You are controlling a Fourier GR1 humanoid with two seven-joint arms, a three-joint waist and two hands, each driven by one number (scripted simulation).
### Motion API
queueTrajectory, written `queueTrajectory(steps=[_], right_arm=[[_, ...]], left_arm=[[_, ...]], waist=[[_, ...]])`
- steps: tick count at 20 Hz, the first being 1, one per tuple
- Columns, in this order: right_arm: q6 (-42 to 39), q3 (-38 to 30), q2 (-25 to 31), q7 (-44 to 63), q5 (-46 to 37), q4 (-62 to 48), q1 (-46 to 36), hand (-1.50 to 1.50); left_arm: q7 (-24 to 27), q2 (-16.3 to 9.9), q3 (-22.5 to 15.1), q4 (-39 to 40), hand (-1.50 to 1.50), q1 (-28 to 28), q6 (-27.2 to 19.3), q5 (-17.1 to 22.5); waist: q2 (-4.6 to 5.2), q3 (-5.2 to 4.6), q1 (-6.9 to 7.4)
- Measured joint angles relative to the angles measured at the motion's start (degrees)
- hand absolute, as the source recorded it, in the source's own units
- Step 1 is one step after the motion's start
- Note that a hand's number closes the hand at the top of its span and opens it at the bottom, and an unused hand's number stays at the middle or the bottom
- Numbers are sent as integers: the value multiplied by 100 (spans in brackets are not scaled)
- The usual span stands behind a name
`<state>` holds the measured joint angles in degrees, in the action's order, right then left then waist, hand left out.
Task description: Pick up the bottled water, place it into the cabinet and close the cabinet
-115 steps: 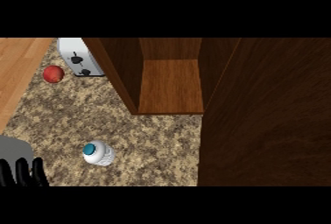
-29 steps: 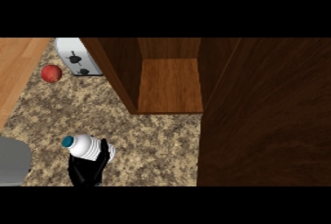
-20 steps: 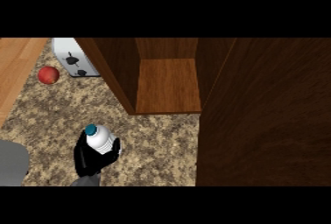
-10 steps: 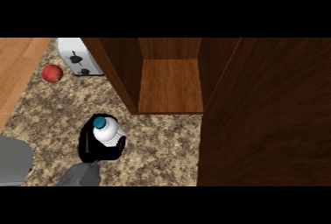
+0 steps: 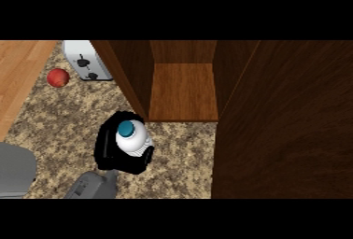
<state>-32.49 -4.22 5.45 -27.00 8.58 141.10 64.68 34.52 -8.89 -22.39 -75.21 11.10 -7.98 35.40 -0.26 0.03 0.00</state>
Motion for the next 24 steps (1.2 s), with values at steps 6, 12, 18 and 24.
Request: queueTrajectory(steps=[6,12,18,24], right_arm=[[-42,-91,0,55,25,-27,-100,-150],[-44,-114,-38,199,76,-40,-291,-150],[-52,-124,-85,323,96,-99,-431,-150],[-84,-366,-27,378,150,-181,-599,-150]], left_arm=[[-921,366,-588,-994,150,271,-1014,-504],[-1764,725,-861,-1193,150,1058,-2065,-876],[-2146,848,-929,-986,150,1986,-2966,-993],[-2236,878,-914,-367,150,2738,-3551,-1017]], waist=[[1,1,-10],[17,-1,-60],[26,-3,-91],[33,-3,-118]])
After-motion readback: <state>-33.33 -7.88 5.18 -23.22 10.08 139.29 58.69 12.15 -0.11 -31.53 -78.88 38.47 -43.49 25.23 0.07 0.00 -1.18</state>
